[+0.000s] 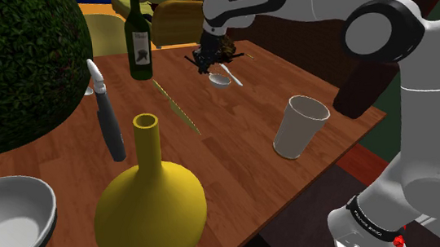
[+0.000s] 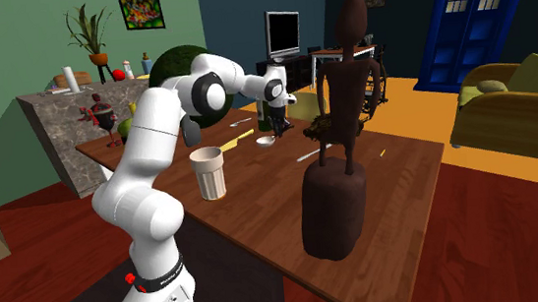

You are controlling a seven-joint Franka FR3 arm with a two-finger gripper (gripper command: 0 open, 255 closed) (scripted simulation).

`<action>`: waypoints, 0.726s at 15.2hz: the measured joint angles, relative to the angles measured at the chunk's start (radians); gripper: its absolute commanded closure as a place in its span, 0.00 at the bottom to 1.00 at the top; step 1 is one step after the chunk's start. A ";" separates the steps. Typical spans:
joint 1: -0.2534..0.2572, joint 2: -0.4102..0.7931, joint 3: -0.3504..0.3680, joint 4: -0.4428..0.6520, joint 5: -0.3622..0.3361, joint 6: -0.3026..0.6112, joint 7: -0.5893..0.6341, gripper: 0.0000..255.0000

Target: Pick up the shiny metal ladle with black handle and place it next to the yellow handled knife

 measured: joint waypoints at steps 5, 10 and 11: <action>0.001 0.014 0.003 -0.047 0.005 0.061 -0.007 1.00; -0.001 0.030 0.004 -0.054 0.008 0.084 -0.011 1.00; -0.001 0.031 0.004 -0.054 0.008 0.085 -0.012 1.00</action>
